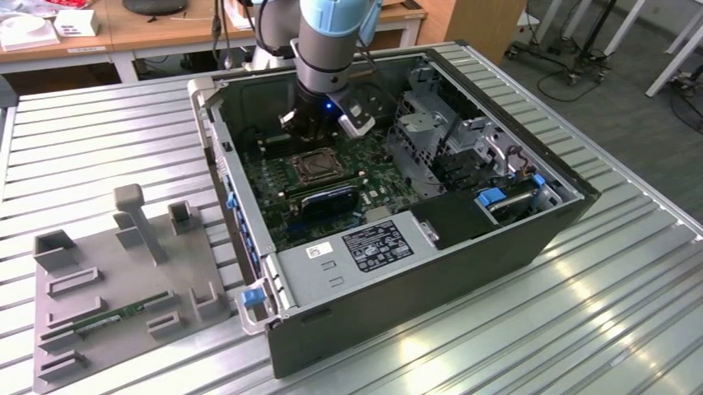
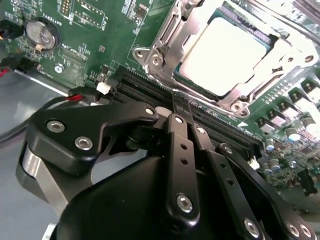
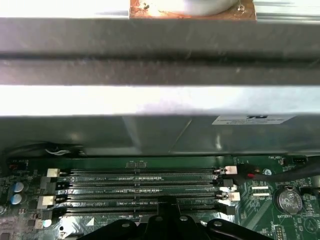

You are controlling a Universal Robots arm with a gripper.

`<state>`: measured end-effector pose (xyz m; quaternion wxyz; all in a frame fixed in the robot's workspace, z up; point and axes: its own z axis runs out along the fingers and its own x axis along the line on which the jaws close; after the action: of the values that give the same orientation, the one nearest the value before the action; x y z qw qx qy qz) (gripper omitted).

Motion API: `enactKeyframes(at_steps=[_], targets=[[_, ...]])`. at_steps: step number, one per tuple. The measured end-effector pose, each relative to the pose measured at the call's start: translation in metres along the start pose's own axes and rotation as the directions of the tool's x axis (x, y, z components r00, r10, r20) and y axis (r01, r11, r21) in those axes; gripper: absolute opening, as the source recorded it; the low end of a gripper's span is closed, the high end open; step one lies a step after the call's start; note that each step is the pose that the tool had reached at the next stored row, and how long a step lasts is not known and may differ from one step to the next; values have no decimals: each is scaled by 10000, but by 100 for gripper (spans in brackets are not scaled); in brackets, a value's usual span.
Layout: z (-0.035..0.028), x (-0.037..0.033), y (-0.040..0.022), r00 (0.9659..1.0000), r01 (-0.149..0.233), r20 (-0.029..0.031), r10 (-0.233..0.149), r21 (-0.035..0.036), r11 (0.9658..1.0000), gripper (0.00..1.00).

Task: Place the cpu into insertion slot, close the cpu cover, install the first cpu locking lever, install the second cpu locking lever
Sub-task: 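Install the first cpu locking lever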

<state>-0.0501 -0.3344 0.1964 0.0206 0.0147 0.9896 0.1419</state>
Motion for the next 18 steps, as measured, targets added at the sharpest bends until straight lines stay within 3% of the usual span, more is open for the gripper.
enactKeyframes(at_steps=[4,10,13,14,15,18], targets=[[-64,-2,19,10000,0,0,0,0,10000,11],[-213,-8,62,10000,0,-1,0,0,10000,11],[-252,-10,74,10000,0,-2,0,3,10000,11],[-253,-11,75,10000,3,1,-3,39,10000,11],[-255,-10,75,10000,8,4,-8,177,9998,11],[-256,-10,74,10000,31,11,-32,715,9974,11]])
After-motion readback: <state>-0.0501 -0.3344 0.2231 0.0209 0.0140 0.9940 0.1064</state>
